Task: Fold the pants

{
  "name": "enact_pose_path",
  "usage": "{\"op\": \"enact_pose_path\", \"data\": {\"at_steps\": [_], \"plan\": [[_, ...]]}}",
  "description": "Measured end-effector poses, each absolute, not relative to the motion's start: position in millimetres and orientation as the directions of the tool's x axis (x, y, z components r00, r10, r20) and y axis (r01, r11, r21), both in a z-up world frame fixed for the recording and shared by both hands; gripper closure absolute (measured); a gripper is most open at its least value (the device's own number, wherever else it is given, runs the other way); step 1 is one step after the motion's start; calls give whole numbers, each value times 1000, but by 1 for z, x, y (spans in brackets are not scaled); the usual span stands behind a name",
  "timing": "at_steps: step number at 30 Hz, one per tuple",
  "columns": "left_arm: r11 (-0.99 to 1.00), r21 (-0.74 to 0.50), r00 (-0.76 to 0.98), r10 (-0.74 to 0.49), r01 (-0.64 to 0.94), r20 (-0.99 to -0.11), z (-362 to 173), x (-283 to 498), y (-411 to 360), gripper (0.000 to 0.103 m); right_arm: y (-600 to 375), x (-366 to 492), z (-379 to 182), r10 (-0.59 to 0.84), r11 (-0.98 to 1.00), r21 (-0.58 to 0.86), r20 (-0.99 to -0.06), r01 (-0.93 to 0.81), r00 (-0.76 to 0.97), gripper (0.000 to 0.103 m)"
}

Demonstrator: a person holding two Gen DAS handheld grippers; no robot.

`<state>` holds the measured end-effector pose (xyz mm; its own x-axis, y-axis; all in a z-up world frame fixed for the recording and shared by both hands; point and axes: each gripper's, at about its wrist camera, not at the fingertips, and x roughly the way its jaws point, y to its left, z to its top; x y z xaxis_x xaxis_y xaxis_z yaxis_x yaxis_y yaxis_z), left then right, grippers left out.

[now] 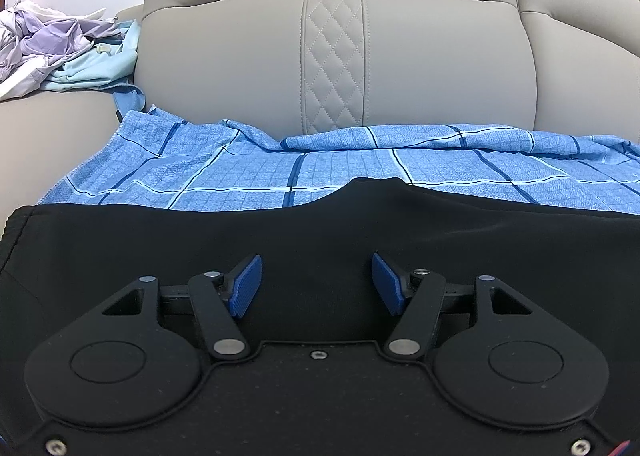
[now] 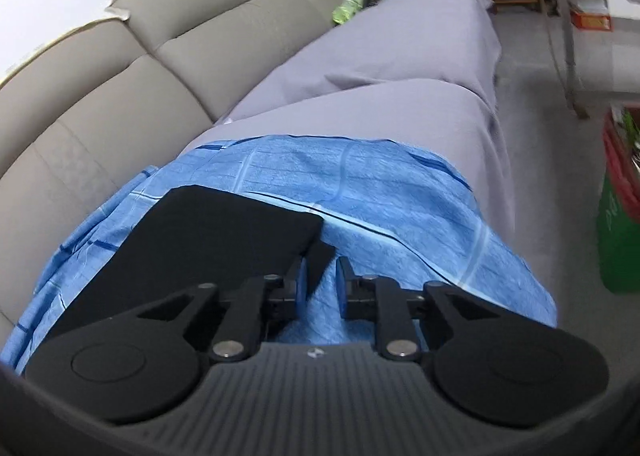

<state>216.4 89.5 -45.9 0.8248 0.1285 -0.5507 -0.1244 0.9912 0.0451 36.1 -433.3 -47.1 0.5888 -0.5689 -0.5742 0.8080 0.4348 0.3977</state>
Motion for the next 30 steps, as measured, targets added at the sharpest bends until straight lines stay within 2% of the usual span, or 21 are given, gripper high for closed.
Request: {"op": "enact_pose_path", "data": {"at_steps": [3,4,8,9,11,13,16,20,22,23,24,27,30], "plan": [[991,45,825,128,-124,-551,-46,216,90,43,-445,41,-48,-541,438,430,-575,789,614,75],[991,45,825,129,-125,-550,-46,216,89,43,-448,40,-48,-544,418,441,-579,794,608,64],[991,45,825,129,-125,-550,-46,216,89,43,-448,42,-51,-550,433,424,-574,795,606,64],[991,44,825,128,-125,-550,-46,216,89,43,-447,48,-49,-551,459,393,-578,797,602,68],[991,42,825,128,-125,-550,-45,216,89,43,-447,57,-44,-537,504,363,-579,784,614,90],[991,43,825,128,-125,-550,-45,217,89,43,-450,60,-38,-536,522,369,-559,769,632,93],[991,43,826,129,-126,-549,-45,216,90,43,-450,57,-18,-588,564,335,-479,755,652,93],[991,37,826,127,-128,-549,-45,217,90,43,-464,62,-32,-558,512,358,-552,781,619,92],[991,36,826,127,-129,-549,-45,217,90,43,-460,58,-40,-571,456,359,-584,814,577,87],[991,36,826,127,-129,-549,-45,217,90,43,-457,54,-42,-588,432,353,-587,830,556,77],[991,35,826,127,-129,-549,-45,217,90,43,-452,50,-43,-610,408,347,-585,845,535,59],[991,29,827,124,-129,-548,-45,217,91,43,-444,34,-42,-635,363,403,-553,840,539,45],[991,29,828,124,-130,-548,-46,216,91,43,-437,19,-45,-617,334,531,-502,779,607,42]]}}
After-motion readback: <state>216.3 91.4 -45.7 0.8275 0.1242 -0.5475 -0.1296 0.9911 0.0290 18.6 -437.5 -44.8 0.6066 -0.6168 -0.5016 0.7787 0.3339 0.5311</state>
